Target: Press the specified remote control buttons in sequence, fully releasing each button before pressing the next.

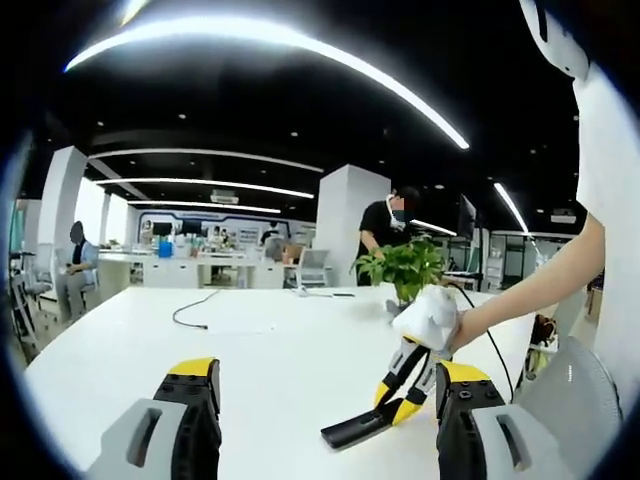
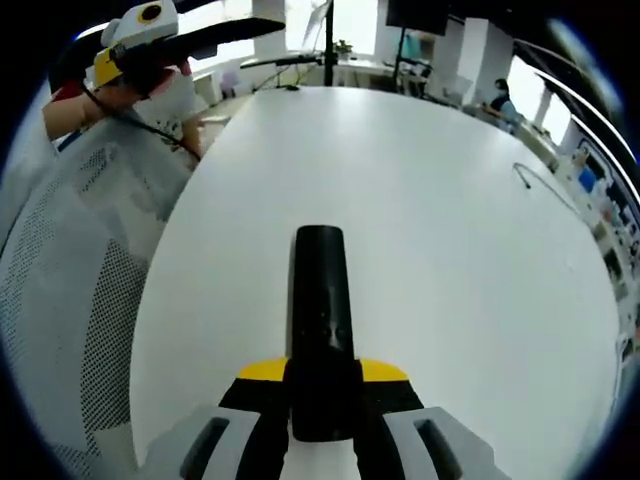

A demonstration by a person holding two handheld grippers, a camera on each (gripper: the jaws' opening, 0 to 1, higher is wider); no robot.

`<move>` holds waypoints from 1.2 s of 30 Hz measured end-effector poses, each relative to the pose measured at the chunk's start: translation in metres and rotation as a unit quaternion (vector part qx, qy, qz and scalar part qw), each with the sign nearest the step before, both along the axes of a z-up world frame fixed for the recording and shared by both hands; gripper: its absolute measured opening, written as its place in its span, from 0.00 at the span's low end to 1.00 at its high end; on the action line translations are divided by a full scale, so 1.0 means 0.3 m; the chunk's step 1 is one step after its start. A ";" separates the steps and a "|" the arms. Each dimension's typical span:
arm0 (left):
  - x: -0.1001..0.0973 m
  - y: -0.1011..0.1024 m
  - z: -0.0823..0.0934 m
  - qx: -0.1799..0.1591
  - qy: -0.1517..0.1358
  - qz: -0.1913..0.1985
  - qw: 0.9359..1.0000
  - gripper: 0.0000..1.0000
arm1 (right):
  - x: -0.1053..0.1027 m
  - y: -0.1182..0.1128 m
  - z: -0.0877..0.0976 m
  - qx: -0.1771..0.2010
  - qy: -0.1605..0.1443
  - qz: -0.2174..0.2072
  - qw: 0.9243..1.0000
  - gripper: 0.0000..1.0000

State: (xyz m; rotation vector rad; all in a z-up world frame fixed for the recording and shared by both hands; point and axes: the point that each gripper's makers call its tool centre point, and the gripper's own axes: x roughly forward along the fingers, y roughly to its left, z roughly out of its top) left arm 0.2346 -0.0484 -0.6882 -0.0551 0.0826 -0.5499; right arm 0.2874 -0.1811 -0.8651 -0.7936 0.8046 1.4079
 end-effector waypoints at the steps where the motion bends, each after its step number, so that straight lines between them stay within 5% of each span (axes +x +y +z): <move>1: 0.000 -0.001 -0.001 0.000 0.001 -0.001 1.000 0.92 | 0.004 0.000 0.000 -0.001 0.000 0.001 1.000 0.21; 7: 0.002 -0.005 -0.007 -0.001 0.005 -0.002 1.000 0.93 | 0.029 0.004 -0.003 -0.040 -0.001 0.030 0.999 0.21; 36: 0.009 0.002 -0.026 -0.005 0.019 0.002 1.000 0.92 | 0.170 0.018 -0.009 -0.064 0.005 0.014 0.998 0.21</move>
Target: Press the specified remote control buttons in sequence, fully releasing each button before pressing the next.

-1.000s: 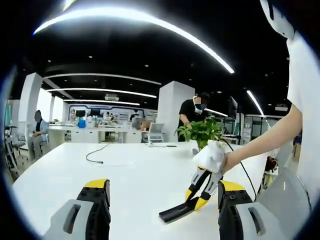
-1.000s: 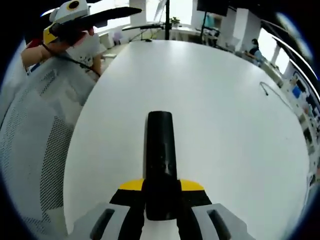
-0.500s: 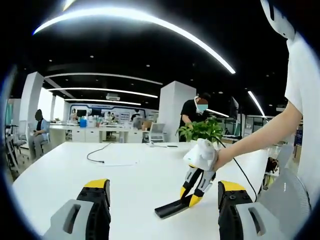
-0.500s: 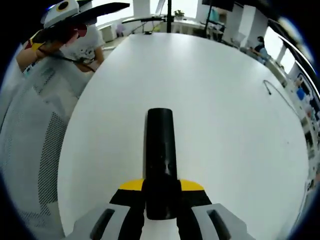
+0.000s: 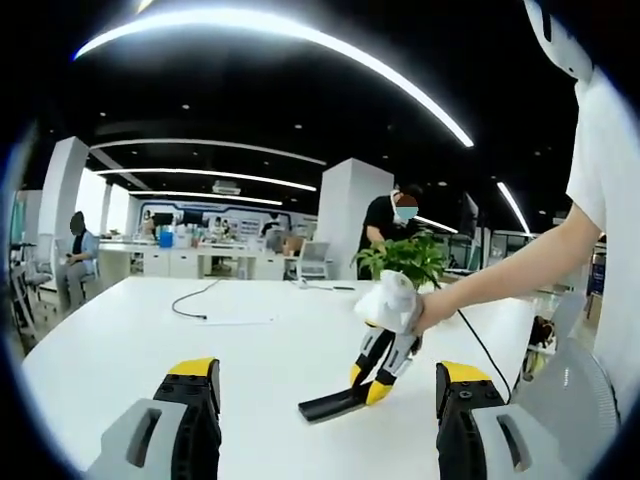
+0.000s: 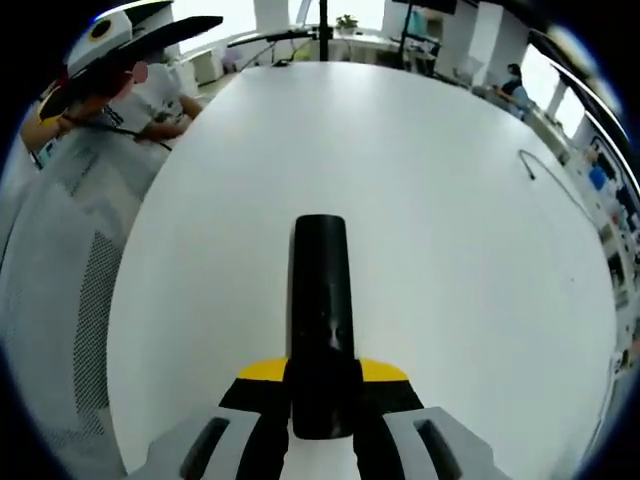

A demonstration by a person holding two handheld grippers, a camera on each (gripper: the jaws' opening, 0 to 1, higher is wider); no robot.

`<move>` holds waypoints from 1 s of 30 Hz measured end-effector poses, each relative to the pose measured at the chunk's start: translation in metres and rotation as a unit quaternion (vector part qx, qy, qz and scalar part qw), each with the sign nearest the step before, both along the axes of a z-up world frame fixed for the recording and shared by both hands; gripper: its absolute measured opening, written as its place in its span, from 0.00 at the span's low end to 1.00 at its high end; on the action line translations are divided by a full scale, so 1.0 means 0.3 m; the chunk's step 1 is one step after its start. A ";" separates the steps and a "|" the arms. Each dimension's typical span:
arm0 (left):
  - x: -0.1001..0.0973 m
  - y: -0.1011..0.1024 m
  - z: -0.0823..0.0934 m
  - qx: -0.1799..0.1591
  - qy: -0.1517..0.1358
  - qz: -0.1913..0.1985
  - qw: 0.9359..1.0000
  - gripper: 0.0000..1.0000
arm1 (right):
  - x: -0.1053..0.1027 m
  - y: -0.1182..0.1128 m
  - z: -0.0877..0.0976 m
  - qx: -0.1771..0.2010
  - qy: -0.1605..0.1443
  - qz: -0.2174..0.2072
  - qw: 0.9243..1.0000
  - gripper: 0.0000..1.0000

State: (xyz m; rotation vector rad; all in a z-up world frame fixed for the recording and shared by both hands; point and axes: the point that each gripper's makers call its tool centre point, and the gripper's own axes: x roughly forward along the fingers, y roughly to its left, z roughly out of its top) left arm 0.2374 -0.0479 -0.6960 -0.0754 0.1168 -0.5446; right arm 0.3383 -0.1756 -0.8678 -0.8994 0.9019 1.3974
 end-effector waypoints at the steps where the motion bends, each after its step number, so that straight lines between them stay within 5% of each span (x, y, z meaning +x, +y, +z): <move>1: 0.001 0.003 -0.003 -0.002 0.003 0.001 1.000 0.92 | 0.004 0.000 0.000 0.000 0.000 0.001 1.000 0.21; 30: 0.010 -0.006 -0.034 0.002 0.024 -0.004 1.000 0.92 | 0.120 0.000 -0.004 -0.004 0.000 0.017 1.000 0.21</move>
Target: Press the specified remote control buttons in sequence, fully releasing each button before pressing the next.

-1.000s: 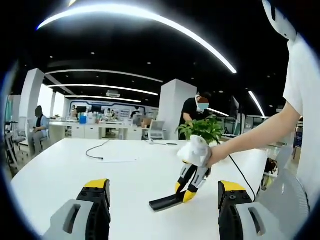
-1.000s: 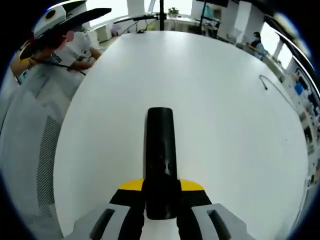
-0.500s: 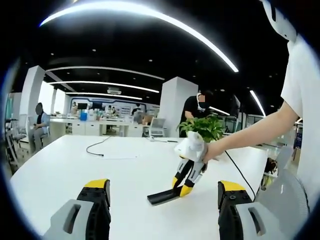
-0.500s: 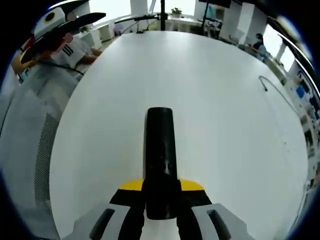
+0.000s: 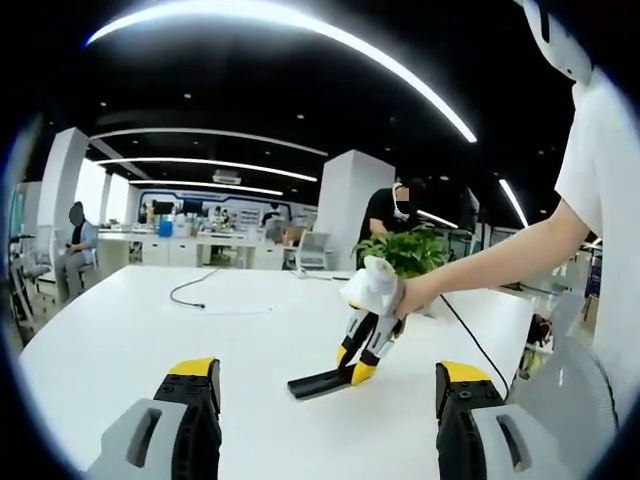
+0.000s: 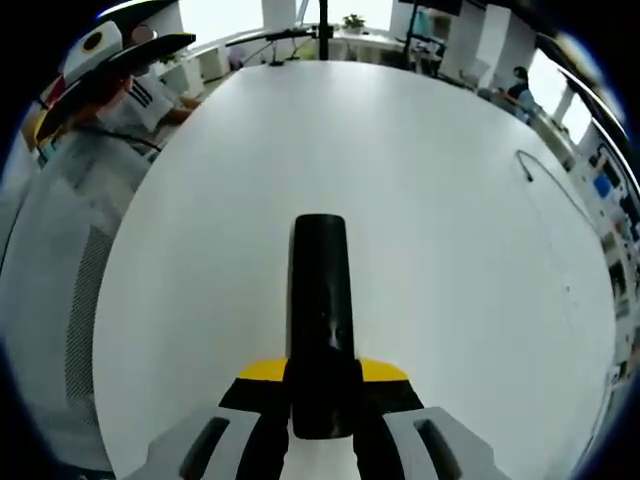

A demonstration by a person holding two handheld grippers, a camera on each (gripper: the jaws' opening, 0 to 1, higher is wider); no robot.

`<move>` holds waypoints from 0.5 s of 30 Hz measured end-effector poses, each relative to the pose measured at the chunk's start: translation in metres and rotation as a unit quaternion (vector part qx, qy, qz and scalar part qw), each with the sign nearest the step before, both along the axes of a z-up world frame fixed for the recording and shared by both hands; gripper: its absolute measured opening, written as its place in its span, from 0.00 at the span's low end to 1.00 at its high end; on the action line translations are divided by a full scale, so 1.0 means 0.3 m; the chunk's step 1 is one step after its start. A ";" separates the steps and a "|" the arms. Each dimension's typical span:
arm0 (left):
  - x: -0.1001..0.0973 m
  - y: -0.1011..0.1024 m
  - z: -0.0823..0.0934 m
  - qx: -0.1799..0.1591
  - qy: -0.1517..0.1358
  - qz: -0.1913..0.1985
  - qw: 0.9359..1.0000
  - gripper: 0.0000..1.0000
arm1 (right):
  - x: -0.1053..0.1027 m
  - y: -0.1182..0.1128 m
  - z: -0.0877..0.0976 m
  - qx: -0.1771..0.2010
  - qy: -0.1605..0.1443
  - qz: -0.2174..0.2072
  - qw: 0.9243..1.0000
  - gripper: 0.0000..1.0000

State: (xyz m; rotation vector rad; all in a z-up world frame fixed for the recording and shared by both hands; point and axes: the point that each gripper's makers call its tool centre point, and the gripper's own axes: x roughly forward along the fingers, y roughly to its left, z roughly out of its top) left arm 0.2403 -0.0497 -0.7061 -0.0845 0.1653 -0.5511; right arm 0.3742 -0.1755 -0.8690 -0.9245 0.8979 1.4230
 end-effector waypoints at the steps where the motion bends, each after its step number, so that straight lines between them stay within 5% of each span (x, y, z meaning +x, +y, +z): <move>1: 0.000 -0.001 -0.001 0.000 0.001 0.000 1.000 0.92 | 0.003 0.000 0.000 0.000 0.001 0.000 1.000 0.21; 15: 0.000 0.001 -0.008 0.001 0.006 -0.003 1.000 0.92 | 0.050 0.003 0.003 -0.003 0.000 -0.006 1.000 0.21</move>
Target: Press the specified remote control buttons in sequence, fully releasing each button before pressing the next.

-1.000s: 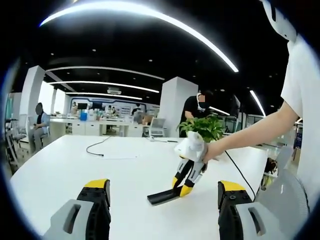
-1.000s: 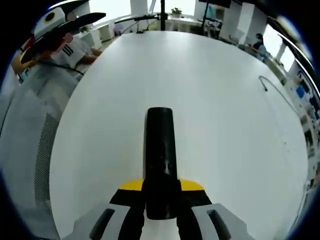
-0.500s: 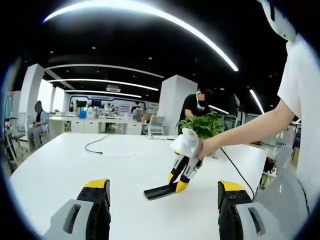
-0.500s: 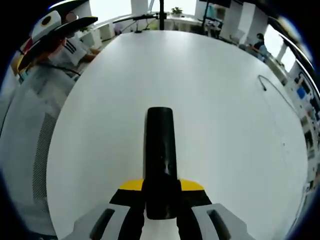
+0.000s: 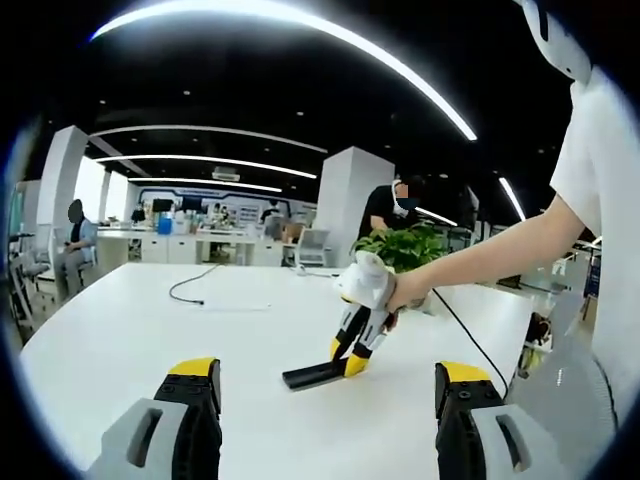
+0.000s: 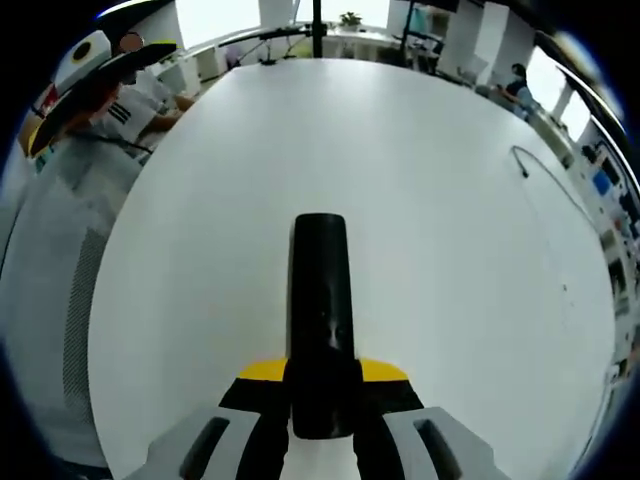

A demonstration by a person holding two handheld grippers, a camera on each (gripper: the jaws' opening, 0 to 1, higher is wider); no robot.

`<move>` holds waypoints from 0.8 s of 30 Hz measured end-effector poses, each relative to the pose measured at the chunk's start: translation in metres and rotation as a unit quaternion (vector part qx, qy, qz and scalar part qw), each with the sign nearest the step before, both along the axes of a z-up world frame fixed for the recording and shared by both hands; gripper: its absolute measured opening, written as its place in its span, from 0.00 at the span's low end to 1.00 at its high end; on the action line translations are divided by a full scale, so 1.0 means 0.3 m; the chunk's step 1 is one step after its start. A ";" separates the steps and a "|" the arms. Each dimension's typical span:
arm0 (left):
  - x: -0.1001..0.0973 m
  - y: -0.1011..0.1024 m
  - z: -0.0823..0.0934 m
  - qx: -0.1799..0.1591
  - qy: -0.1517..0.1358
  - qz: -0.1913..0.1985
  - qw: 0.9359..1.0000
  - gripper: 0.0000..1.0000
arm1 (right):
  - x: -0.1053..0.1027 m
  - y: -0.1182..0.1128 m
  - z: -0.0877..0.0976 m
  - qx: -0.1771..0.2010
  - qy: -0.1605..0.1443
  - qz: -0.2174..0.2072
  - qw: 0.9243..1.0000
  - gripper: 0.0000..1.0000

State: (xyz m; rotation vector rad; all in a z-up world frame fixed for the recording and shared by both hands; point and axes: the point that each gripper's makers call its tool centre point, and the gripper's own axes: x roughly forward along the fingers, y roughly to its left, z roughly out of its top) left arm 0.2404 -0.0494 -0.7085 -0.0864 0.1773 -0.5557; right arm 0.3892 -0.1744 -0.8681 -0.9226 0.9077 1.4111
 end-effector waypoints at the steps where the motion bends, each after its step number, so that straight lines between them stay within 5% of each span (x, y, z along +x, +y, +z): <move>1: -0.001 -0.001 0.000 0.000 0.001 -0.001 1.000 0.92 | 0.003 0.000 0.000 0.000 0.000 -0.001 1.000 0.21; 24: -0.009 0.007 -0.011 0.000 0.011 -0.001 1.000 0.92 | 0.047 0.010 0.005 0.004 0.000 -0.001 1.000 0.21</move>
